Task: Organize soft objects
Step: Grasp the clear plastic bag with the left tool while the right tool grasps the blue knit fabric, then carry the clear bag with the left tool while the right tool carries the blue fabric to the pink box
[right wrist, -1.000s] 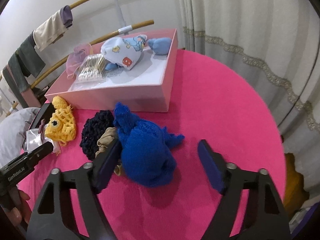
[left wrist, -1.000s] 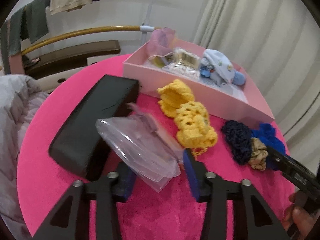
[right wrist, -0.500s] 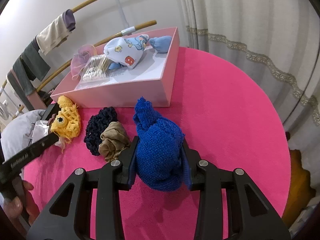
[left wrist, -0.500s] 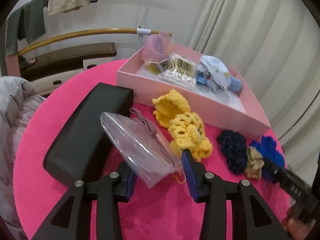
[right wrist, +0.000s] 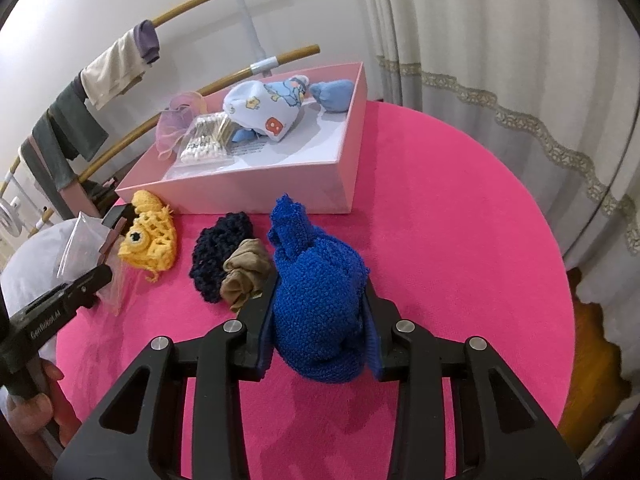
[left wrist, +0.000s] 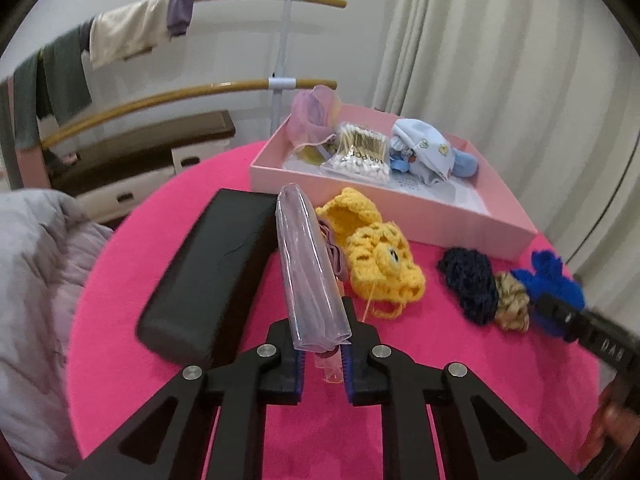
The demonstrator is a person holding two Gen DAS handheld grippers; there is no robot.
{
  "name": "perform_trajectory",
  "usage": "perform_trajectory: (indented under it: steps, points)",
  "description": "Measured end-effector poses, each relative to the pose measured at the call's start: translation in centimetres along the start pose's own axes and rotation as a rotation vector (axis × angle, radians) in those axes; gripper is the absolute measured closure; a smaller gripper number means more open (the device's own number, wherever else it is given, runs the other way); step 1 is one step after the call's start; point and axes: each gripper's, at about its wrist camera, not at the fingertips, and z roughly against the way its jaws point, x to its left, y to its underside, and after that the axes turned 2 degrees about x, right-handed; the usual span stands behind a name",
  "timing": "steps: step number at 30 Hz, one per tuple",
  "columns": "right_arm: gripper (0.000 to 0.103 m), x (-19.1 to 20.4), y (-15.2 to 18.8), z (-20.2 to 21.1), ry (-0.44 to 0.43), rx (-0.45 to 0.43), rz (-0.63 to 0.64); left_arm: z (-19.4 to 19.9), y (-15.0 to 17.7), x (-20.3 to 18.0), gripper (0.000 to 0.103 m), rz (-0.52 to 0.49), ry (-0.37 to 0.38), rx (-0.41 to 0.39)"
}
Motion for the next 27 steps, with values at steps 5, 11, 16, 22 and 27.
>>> perform_trajectory:
  steps: [5, 11, 16, 22, 27]
  points:
    - [0.07, 0.2, 0.3, 1.6, 0.003, -0.018, 0.003, 2.5, 1.4, -1.1, 0.092, -0.066, -0.049, -0.046]
    - [0.07, 0.6, 0.2, 3.1, 0.006, -0.046, 0.011, 4.8, 2.0, -2.3, 0.092, -0.099, -0.064, -0.084]
    - [0.071, 1.2, 0.1, 4.2, -0.004, -0.065, 0.023, 6.6, 2.0, -3.0, 0.093, -0.117, -0.071, -0.107]
    - [0.071, 2.0, 0.0, 5.7, -0.016, -0.092, 0.038, 8.8, 1.6, -3.7, 0.093, -0.134, -0.071, -0.138]
    - [0.071, 2.8, -0.7, 6.7, -0.028, -0.118, 0.055, 10.1, 1.0, -4.3, 0.093, -0.152, -0.064, -0.159]
